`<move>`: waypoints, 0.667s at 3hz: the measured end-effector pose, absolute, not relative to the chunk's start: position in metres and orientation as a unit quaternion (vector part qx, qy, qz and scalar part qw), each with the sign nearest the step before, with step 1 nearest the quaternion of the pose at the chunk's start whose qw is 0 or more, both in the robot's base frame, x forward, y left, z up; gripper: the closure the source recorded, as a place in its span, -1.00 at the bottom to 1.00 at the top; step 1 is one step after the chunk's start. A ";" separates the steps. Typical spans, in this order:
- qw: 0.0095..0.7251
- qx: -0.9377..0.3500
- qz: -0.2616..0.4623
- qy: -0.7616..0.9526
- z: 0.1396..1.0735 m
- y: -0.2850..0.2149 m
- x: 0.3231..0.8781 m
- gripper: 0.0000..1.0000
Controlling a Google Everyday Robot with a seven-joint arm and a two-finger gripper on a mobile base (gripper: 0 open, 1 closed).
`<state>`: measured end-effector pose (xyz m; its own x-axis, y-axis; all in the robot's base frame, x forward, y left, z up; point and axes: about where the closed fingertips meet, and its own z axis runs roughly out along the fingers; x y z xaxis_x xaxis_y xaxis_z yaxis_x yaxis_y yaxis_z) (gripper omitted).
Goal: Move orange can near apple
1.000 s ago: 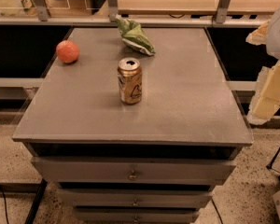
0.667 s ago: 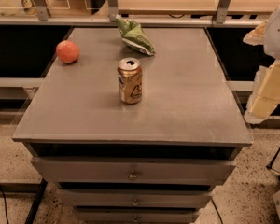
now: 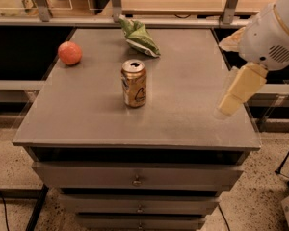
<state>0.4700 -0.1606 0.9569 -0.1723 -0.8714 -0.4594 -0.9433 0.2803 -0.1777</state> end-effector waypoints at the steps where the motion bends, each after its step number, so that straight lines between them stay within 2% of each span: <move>1: 0.281 -0.601 0.132 0.736 0.949 -0.120 0.489 -1.00; 2: 0.308 -0.602 0.175 0.715 0.946 -0.088 0.504 -1.00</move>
Offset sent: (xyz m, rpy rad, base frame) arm 0.0552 0.1083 -0.0138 0.3613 0.0031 0.1550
